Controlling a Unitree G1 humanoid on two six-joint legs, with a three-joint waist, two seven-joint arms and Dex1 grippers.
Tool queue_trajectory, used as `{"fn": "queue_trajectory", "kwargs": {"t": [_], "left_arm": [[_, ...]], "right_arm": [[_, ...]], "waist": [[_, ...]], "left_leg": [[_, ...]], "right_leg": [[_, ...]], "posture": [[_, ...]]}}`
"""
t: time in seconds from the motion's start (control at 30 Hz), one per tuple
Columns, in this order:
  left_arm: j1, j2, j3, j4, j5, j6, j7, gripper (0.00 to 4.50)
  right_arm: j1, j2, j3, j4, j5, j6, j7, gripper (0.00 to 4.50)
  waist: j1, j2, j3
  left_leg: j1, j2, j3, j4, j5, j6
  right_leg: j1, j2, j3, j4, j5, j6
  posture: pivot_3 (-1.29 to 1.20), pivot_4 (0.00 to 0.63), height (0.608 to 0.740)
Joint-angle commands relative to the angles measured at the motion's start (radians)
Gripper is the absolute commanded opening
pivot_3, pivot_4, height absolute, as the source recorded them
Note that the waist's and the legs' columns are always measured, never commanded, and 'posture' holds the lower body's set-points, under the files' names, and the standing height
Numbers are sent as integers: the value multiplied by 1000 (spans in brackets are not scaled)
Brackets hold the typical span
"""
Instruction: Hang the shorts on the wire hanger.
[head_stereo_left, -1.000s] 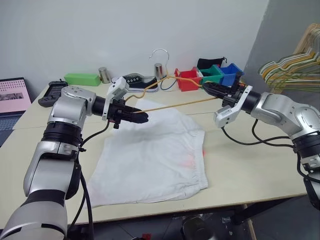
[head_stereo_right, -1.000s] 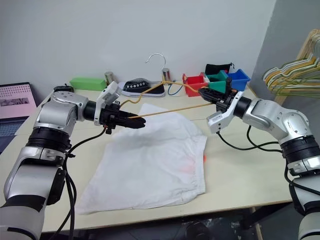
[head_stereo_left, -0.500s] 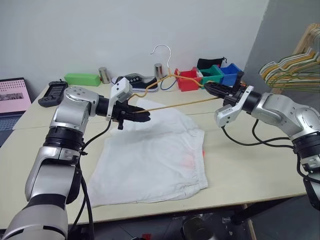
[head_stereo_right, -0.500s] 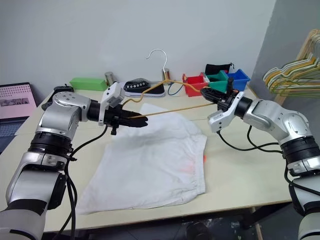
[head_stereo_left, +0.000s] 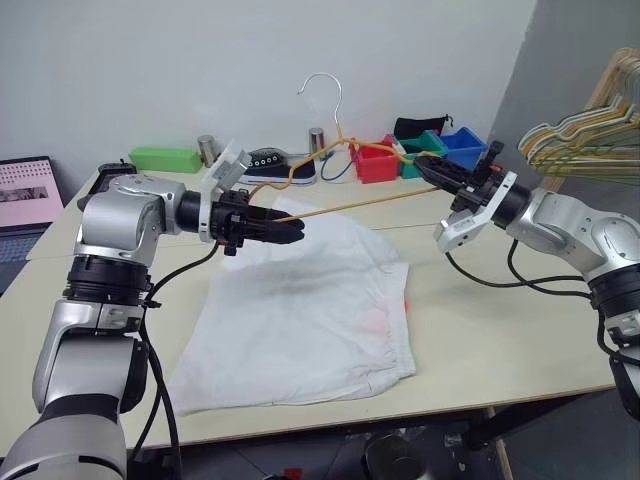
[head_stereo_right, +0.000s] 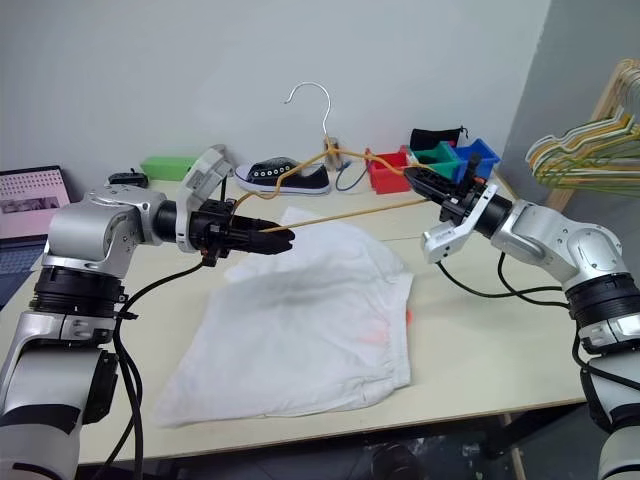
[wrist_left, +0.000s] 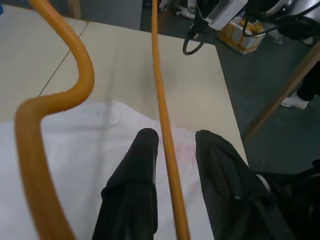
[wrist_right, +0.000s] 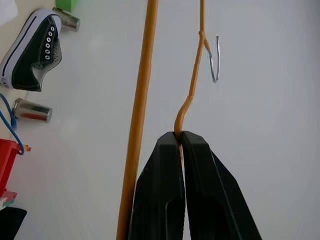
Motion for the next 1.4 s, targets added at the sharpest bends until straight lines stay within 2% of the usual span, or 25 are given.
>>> {"fn": "queue_trajectory", "kwargs": {"t": [0.03, 0.27, 0.5, 0.53, 0.6, 0.63, 0.7, 1.03, 1.27, 1.4], "left_arm": [[1, 28, 33, -34, -44, 55, 1, 2235], [-43, 46, 29, 18, -87, 175, -8, 3499], [-39, 57, -16, 15, -92, 212, -42, 3499], [-35, 55, -18, 10, -92, 212, -41, 3148], [-31, 54, -22, 4, -97, 214, -44, 2889], [-30, 54, -23, 2, -99, 215, -45, 2571], [-30, 53, -19, 1, -106, 224, -45, 2255], [-21, 54, -13, -2, -115, 213, -38, 121], [-13, 48, -14, -6, -94, 167, -13, 44], [17, 32, -31, -18, 0, -19, 71, 44]], "right_arm": [[-33, -11, -24, 7, 2, 3, -38, 0], [-30, -14, -22, 1, -6, -22, -67, 0], [-35, -4, -24, -12, -13, -21, -89, 0], [-35, -3, -24, -12, -13, -20, -89, 0], [-35, -2, -24, -12, -12, -19, -89, 0], [-34, -2, -24, -12, -12, -19, -90, 0], [-33, -2, -23, -13, -12, -20, -92, 0], [-34, -2, -17, -6, -16, -24, -95, 0], [-40, 7, -6, 9, -9, -32, -76, 0], [-33, 29, 14, 32, 98, -53, 87, 0]], "waist": [[0, 0, 0], [1, 0, 0], [0, 0, 0], [1, 0, 0], [1, 0, 0], [1, 0, 0], [1, 0, 0], [1, 0, 0], [1, 0, 0], [1, 0, 0]], "left_leg": [[2, 0, 0, 0, 0, 0], [5, 0, 0, 0, 0, 0], [5, 0, 0, -1, 0, 0], [5, 0, 0, -1, 0, 0], [5, 0, 0, -1, 0, 0], [5, 0, 0, -1, 0, 0], [5, 0, 0, -1, 0, 0], [5, 0, 0, -1, 0, 0], [5, 0, 0, -1, 0, 0], [5, 0, 0, -1, 0, 0]], "right_leg": [[2, 0, 0, 0, 0, 0], [5, 0, 0, -1, 0, 0], [5, 0, 0, -1, 0, 0], [5, 0, 0, -1, 0, 0], [5, 0, 0, -1, 0, 0], [5, 0, 1, -1, 0, 0], [5, 0, 1, -1, 0, 0], [5, 0, 1, -1, 0, 0], [5, 0, 1, -1, 0, 0], [5, 0, 1, -2, 0, 0]], "posture": [[-320, 11, 740], [-319, 15, 740], [-320, 20, 740], [-320, 20, 740], [-321, 22, 740], [-320, 23, 740], [-320, 23, 740], [-317, 23, 740], [-317, 23, 740], [-317, 23, 740]]}}
